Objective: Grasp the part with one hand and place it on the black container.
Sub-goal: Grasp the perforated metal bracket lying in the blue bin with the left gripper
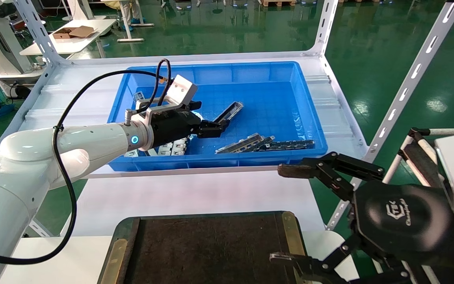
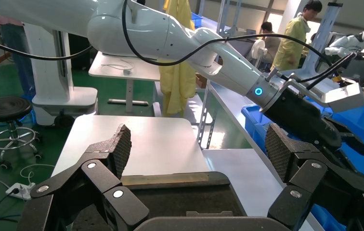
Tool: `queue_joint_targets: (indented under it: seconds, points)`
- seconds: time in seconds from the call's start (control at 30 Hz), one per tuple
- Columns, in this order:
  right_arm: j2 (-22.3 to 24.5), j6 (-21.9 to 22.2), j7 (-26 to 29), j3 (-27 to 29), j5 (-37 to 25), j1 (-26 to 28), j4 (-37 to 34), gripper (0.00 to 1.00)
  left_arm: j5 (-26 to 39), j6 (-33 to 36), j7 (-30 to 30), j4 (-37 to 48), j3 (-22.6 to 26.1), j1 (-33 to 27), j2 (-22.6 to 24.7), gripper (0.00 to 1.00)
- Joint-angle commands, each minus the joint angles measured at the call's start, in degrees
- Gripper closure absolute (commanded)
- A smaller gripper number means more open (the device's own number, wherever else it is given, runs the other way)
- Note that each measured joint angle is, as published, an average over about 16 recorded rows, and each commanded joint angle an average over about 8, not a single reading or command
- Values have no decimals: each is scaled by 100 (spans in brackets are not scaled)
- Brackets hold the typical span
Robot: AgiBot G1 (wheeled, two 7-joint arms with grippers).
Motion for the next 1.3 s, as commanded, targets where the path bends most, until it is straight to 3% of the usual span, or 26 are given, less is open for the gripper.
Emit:
queue_joint_targets:
  seconds: [0.03,0.23,0.27,0.3,1.3]
  points:
    - [0,0,0,0,0,0,0,21,-13,-63,-5,48,45,6,19,11]
    - [0,0,0,-1,0,0,0,96,-109,-193,-113,5,204,72,22,86]
    - [0,0,0,-1,1,0,0,100,-128,-210,-130,-3,229,83,22,98]
    - [0,0,0,-1,1,0,0,100,-149,-222,-149,-9,253,94,21,100]
    - [1,1,-2,-4,2,1,0,100,-735,-511,-487,-159,960,270,10,100]
